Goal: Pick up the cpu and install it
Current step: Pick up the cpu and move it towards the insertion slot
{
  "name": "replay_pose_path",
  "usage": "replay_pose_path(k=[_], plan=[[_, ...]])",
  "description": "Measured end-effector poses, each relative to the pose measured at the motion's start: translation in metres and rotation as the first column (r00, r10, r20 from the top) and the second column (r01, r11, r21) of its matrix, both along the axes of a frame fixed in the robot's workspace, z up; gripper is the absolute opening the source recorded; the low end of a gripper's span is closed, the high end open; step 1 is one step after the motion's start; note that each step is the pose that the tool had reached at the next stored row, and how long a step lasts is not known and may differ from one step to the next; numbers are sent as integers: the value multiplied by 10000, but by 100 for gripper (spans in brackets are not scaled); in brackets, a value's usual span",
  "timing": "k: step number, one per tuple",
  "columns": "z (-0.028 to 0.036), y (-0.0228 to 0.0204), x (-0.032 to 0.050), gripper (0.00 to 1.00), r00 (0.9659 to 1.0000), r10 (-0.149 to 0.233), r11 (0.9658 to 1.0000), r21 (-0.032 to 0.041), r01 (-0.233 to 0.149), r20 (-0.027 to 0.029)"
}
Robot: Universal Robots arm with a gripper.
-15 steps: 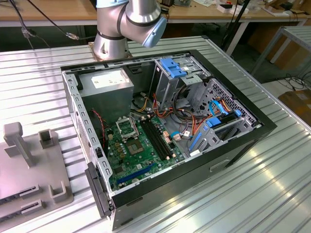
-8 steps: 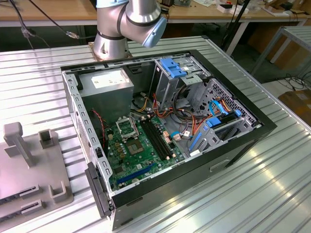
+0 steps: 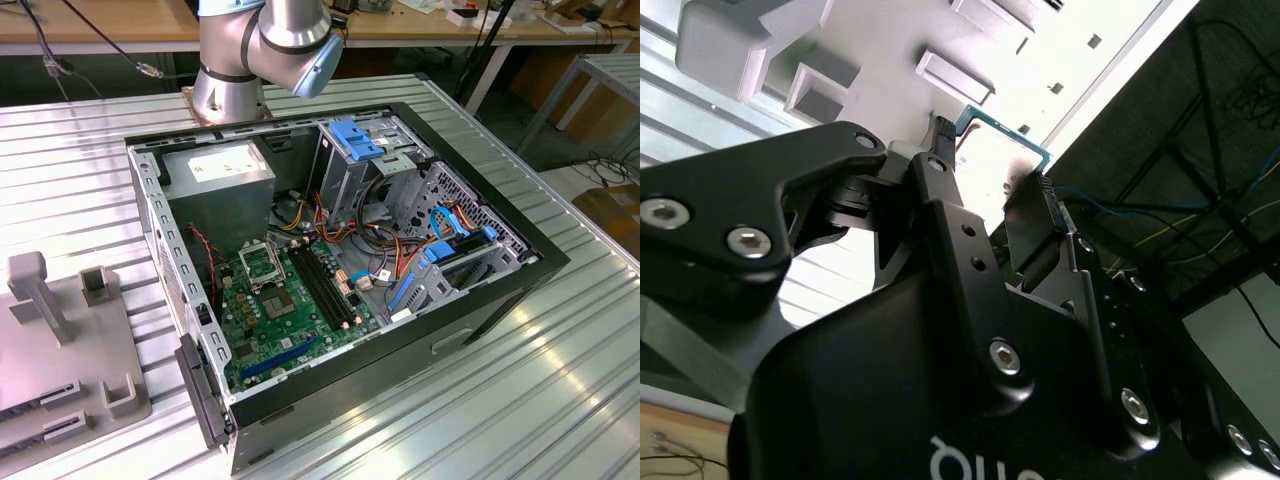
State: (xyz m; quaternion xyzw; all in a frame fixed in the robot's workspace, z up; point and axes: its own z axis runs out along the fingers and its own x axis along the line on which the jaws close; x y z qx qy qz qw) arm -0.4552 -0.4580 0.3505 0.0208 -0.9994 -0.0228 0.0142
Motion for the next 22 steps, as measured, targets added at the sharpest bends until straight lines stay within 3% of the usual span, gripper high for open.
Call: replay_pose_path(k=[1,12,22], plan=[[0,0,0,45,10000,0,10000,26,0,0],[18,0,0,45,10000,0,10000,31,0,-1],[166,0,1,45,10000,-1,10000,31,1,-50]])
